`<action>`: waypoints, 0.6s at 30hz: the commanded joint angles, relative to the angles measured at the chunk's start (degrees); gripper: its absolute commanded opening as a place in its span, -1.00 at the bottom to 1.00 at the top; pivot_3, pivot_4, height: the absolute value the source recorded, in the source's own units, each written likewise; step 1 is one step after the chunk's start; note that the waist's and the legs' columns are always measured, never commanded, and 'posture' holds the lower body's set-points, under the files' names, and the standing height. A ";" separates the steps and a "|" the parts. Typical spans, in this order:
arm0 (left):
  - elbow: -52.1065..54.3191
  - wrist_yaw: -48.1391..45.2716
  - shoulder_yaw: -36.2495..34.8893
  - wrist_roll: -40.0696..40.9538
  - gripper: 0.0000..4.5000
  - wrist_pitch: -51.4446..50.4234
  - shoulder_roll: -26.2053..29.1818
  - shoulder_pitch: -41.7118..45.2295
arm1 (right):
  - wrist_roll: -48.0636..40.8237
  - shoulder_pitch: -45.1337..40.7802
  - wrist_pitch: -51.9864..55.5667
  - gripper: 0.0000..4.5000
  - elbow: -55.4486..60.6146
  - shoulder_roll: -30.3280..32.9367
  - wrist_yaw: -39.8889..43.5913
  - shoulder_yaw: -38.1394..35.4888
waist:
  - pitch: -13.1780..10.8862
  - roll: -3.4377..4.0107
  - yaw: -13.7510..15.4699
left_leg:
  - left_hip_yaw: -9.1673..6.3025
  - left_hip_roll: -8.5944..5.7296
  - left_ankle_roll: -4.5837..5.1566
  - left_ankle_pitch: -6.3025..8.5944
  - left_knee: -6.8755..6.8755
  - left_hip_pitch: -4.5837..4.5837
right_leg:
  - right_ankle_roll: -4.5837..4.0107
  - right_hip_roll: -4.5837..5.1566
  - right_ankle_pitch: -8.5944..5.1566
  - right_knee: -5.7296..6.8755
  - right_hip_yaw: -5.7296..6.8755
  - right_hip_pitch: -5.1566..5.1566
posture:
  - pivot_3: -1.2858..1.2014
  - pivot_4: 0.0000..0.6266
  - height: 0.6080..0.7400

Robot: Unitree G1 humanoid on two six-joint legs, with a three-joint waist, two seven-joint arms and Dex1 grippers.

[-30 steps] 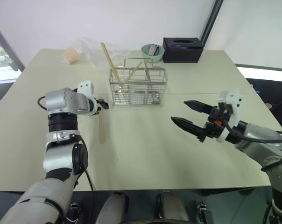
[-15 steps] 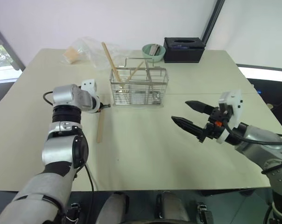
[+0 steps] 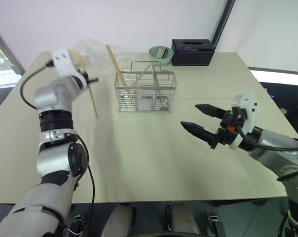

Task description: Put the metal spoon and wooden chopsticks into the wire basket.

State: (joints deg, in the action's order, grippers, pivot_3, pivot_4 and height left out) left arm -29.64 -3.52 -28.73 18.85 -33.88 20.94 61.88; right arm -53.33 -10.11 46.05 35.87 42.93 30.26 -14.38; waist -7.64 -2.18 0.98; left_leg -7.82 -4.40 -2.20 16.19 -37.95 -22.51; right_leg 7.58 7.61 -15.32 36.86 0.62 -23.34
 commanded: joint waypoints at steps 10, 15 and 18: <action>8.59 -10.28 0.80 15.44 -0.97 4.62 -4.40 8.87 | -2.90 0.65 0.40 1.00 3.01 0.64 -2.01 -2.23 | 0.01 -0.02 1.31 | -0.02 -0.10 0.06 0.00 -0.06 0.03 | 0.08 -0.05 0.04 -0.11 0.05 0.16 | 0.03 -0.52 -0.38; 10.22 -13.85 6.27 13.97 -0.97 5.42 -6.13 6.31 | -3.28 1.48 0.03 1.00 3.80 0.30 -3.53 -3.02 | 0.01 0.00 1.07 | -0.01 -0.08 0.07 0.00 -0.05 0.03 | 0.08 -0.10 0.04 -0.10 0.04 0.13 | 0.03 -0.52 -0.38; 12.33 -18.68 12.88 9.39 -0.97 10.75 -6.54 2.22 | -3.78 2.04 -0.02 1.00 4.25 -0.23 -4.84 -3.76 | 0.03 0.09 1.04 | 0.02 -0.06 0.09 0.01 -0.02 0.06 | 0.07 -0.12 0.04 -0.11 0.01 0.13 | 0.03 -0.52 -0.38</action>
State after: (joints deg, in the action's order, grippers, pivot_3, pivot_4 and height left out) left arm -19.87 -19.30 -18.94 30.54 -26.68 14.37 64.96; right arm -55.56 -7.96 47.02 37.68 43.21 26.22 -16.25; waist -7.61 -2.09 2.03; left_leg -7.79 -4.44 -2.11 16.20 -37.96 -22.45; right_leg 7.66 7.47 -15.28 36.75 0.62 -23.22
